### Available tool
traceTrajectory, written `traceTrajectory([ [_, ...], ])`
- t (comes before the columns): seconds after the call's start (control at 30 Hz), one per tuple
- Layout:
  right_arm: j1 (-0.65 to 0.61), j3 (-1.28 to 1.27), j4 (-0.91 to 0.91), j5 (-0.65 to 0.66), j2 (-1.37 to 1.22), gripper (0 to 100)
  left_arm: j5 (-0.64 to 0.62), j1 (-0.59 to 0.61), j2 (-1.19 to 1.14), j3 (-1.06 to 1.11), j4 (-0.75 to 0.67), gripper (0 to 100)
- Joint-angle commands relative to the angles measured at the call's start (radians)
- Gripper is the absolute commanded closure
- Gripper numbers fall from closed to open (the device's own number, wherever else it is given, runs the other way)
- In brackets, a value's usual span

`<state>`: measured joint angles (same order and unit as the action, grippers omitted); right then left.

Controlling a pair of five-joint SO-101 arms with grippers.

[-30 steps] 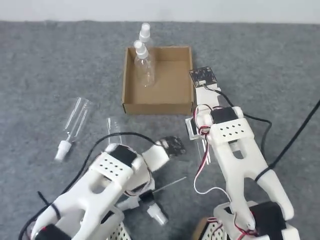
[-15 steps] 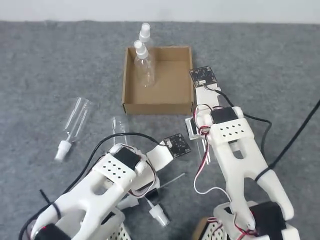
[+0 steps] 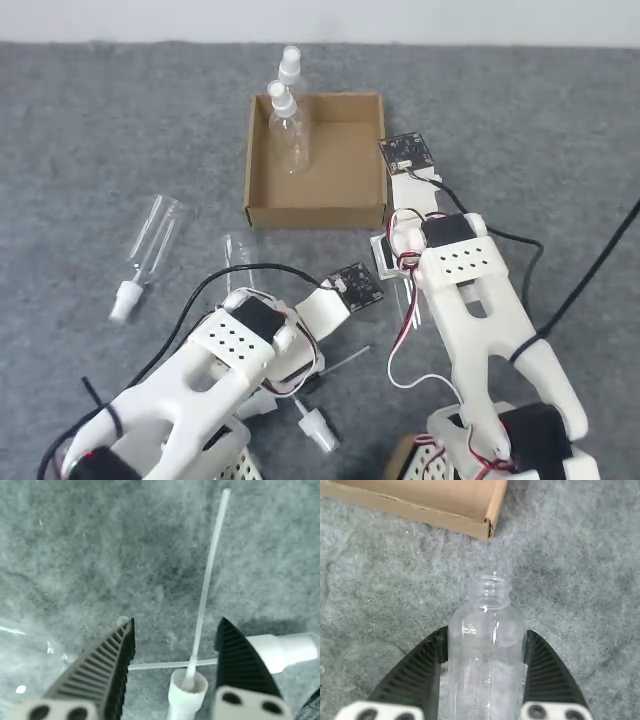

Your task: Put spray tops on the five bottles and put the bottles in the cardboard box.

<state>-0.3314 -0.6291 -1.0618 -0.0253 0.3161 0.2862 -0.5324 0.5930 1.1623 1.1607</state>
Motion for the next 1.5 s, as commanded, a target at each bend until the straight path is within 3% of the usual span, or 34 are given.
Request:
traceTrajectory([
  [0.0,0.012,0.061,0.012,-0.011,0.053,90.1,-0.009,-0.012,-0.02,-0.015,-0.025,77],
  [0.2,0.013,0.061,0.012,-0.011,0.053,90.1,-0.054,-0.011,-0.259,-0.151,0.015,79],
  [0.3,0.013,0.061,0.012,-0.011,0.053,90.1,-0.054,-0.017,-0.299,-0.179,0.026,88],
  [0.4,0.013,0.061,0.012,-0.011,0.053,90.1,-0.025,-0.015,-0.279,-0.177,0.031,95],
  [0.73,0.013,0.061,0.01,-0.011,0.059,90.1,-0.029,0.0,-0.127,-0.091,0.023,99],
  [0.93,0.013,0.061,0.01,-0.011,0.058,90.1,-0.023,0.161,-0.057,-0.087,0.023,99],
  [1.13,0.013,0.061,0.01,-0.011,0.059,90.1,-0.021,0.175,-0.04,-0.09,0.023,99],
  [1.23,0.013,0.061,0.01,-0.011,0.059,90.1,-0.021,0.176,-0.043,-0.104,0.048,93],
  [1.33,0.013,0.061,0.01,-0.011,0.059,90.1,-0.021,0.181,-0.04,-0.143,0.135,80],
  [1.47,0.022,0.061,0.008,-0.009,0.064,90.1,-0.018,0.173,-0.038,-0.171,0.144,68],
])
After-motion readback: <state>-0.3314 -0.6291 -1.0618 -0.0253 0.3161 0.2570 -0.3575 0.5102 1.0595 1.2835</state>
